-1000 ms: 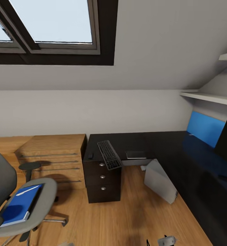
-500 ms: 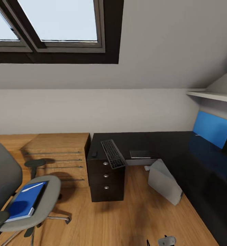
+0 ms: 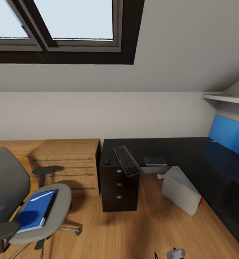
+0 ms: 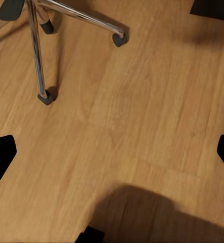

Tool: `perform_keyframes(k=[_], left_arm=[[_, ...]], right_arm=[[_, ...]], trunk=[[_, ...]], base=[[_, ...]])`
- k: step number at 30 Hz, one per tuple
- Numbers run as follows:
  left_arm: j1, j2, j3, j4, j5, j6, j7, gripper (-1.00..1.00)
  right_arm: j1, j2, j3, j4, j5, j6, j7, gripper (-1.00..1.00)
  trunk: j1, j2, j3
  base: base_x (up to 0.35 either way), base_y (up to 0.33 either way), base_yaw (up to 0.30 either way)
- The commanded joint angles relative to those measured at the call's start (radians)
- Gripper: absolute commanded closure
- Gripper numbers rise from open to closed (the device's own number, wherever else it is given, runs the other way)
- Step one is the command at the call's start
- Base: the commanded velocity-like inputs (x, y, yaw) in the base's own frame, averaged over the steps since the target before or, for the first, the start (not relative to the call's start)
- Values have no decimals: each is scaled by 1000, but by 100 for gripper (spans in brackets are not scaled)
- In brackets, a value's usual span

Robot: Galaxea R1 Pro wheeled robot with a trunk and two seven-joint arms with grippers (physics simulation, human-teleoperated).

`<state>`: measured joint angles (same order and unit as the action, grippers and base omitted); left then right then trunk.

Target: In the bedroom, organize the workspace by keeping the computer under the desk, ensuring the monitor is on the desk, placing the keyboard on the desk next to the monitor, placing the mouse on the desk next to the keyboard, moving the folder from the swivel chair onto the desk next to the mouse, stacking the notebook on top of the folder with the pen on top of the notebook, and positioning the swivel chair next to the desk.

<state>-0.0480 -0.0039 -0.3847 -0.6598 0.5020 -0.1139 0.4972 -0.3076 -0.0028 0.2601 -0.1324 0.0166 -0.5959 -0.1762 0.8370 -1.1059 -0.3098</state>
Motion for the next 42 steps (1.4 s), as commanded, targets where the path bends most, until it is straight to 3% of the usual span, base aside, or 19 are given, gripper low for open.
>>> perform_keyframes(k=[1,21,36,42], left_arm=[[-1,1,-6,0,10,-7,6,-100],[-1,1,-7,0,12,-6,6,-100],[-1,1,-6,5,12,-6,6,-100],[-1,0,-8,3,9,-13,3,-100]], right_arm=[[-1,0,8,0,2,-1,-9,-100],[-1,0,9,1,3,-1,-9,-100],[-1,0,9,3,3,-1,-9,-100],[-1,0,9,3,2,2,-9,-100]], trunk=[[4,-8,-4],[81,-148,-67],[138,-253,-114],[161,-295,-133]], base=[[4,19,0],[7,1,0],[285,93,0],[78,27,0]])
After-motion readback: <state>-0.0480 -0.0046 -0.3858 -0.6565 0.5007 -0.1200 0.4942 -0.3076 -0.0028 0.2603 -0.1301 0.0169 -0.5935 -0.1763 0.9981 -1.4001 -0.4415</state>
